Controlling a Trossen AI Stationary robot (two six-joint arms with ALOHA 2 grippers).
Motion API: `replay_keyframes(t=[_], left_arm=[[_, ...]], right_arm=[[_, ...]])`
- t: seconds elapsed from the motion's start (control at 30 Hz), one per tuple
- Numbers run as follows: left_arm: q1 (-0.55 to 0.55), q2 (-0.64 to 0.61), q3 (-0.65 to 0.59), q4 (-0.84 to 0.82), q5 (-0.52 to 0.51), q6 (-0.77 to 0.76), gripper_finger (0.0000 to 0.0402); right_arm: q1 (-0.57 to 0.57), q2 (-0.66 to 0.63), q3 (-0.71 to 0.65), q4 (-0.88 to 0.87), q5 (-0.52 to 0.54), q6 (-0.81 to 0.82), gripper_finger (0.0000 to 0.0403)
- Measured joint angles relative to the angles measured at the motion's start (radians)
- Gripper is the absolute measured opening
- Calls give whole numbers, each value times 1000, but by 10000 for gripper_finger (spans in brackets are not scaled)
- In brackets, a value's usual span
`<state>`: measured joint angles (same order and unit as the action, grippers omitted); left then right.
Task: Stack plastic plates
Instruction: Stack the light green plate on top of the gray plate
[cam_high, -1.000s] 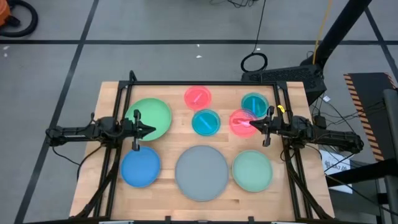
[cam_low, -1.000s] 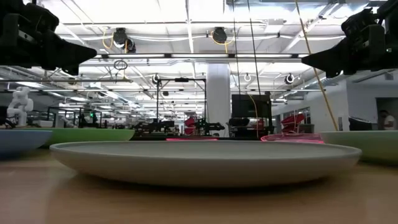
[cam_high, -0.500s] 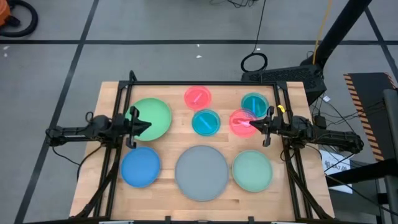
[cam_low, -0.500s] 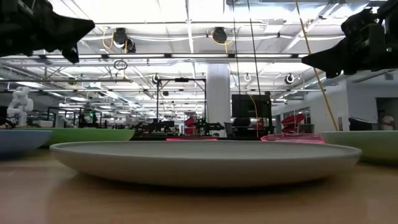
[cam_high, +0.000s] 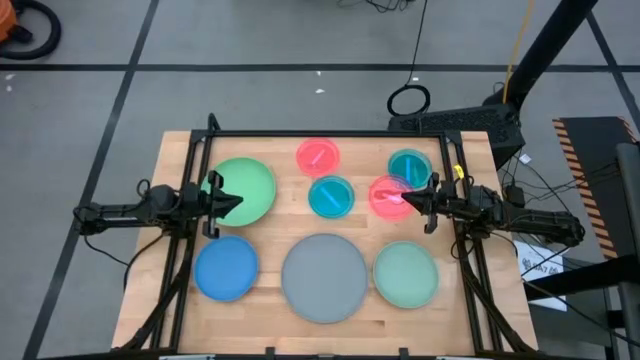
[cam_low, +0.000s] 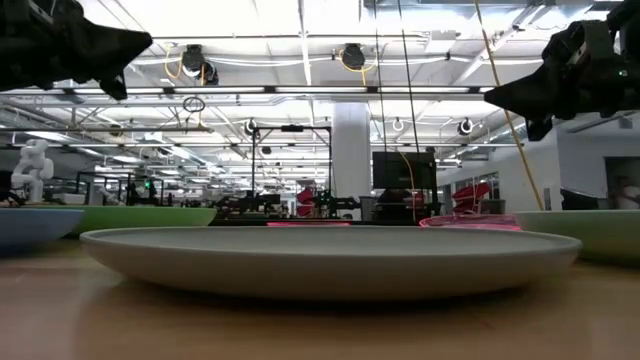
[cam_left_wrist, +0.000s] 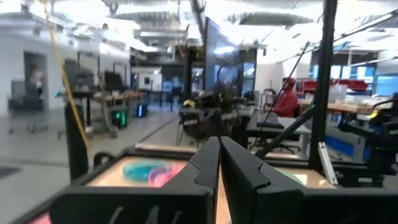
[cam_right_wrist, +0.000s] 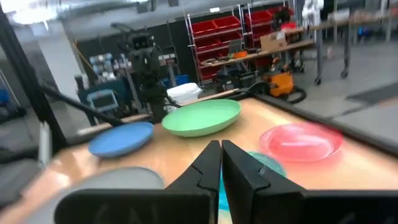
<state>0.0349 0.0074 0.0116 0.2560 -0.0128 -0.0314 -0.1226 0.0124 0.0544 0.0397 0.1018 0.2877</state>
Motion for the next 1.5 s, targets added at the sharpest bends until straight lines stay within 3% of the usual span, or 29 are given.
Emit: replay_keyframes(t=[0.13,0.27,0.47,0.57,0.67,0.8,1.13,1.33,1.5], left_arm=[[0,0,0,-37,-158,-30,24],[0,0,0,-55,-282,22,24],[-5,1,-1,-150,-235,46,24],[-11,0,-1,-111,-230,-105,24],[-33,2,-1,-70,-160,-270,24],[-93,24,-1,-47,-112,-366,24],[-216,205,-1,214,-253,-393,24],[-249,336,-1,220,-379,-463,24],[-249,393,70,139,-392,-491,24]], right_arm=[[0,3,0,10,7,164,11],[0,4,-1,63,69,185,11],[0,16,-1,102,112,71,11],[5,33,-1,220,97,64,11],[19,61,-1,313,37,63,11],[45,104,-1,374,-26,64,11],[116,214,-1,408,-23,67,11],[116,242,0,512,-21,8,11],[99,246,68,473,-14,-126,11]])
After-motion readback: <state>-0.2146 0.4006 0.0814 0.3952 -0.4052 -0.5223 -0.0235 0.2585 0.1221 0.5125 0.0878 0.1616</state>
